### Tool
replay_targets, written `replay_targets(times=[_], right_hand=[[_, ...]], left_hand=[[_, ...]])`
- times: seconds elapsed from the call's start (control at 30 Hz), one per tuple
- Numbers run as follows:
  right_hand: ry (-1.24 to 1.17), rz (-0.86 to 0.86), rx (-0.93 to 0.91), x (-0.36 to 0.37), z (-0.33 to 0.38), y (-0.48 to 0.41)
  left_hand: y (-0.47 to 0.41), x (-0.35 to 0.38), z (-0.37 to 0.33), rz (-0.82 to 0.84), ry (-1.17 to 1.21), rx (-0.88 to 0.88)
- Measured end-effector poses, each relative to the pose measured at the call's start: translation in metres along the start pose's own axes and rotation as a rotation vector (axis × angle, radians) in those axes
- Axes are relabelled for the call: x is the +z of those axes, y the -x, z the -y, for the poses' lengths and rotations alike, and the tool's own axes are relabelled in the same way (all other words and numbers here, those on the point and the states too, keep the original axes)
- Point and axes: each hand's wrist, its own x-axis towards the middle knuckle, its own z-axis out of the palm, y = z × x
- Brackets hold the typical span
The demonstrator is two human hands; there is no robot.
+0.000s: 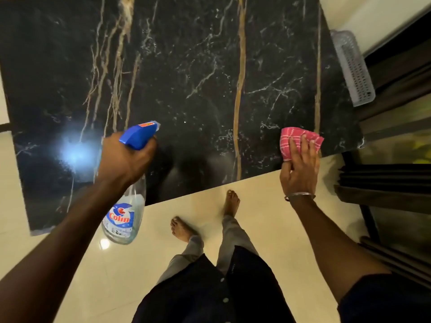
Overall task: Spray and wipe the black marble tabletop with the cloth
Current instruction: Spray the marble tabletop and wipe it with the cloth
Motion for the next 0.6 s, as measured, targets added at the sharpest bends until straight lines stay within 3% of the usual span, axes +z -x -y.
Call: replay_targets(times=[0.13, 0.27, 0.6], right_hand=[[-0.040, -0.018, 0.134, -0.007, -0.028, -0.022], [-0.059, -0.039, 0.249, -0.004, -0.001, -0.019], [-0.178, 0.117, -0.260, 0.029, 0.168, 0.085]], left_hand=[[-0.010, 0.017, -0.019, 0.054, -0.011, 0.016], [-0.013, 0.020, -0.038, 0.051, 0.018, 0.032], [-0.005, 0.002, -0.047, 0.049, 0.042, 0.041]])
